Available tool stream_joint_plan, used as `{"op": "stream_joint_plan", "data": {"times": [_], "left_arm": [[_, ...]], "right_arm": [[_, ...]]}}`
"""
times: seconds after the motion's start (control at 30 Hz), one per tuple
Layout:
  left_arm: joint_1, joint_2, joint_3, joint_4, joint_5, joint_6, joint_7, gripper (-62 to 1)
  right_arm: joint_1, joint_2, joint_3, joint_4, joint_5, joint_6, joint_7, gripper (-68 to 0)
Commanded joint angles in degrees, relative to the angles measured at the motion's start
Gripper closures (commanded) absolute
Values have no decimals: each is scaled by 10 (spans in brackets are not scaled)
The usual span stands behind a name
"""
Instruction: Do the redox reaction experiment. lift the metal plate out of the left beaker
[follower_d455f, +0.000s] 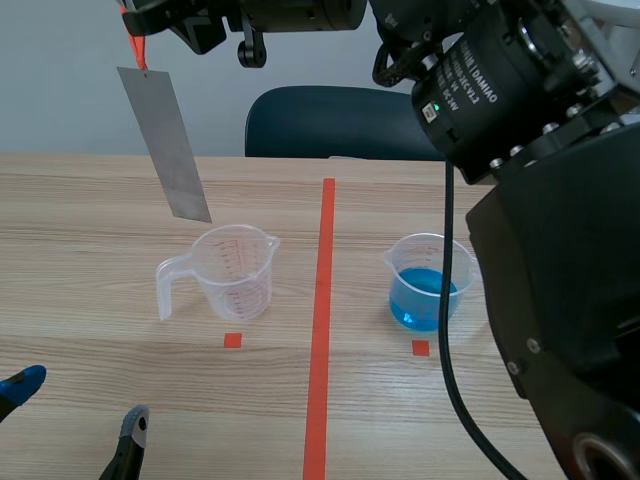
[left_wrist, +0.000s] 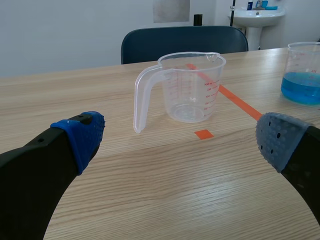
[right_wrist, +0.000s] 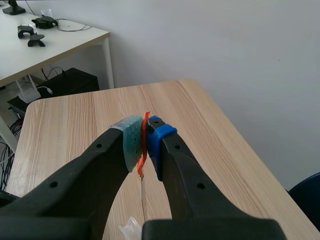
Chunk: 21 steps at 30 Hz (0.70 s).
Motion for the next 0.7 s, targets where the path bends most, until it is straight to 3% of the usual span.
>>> {"op": "stream_joint_plan", "data": {"times": [0.0, 0.67], "left_arm": [[-2, 0, 0, 9, -2, 1, -10, -623], [-2, 0, 0, 9, -2, 1, -10, -623]], "right_arm": [[15, 1, 2, 5, 10, 9, 13, -4], [15, 1, 2, 5, 17, 6, 12, -4]]}}
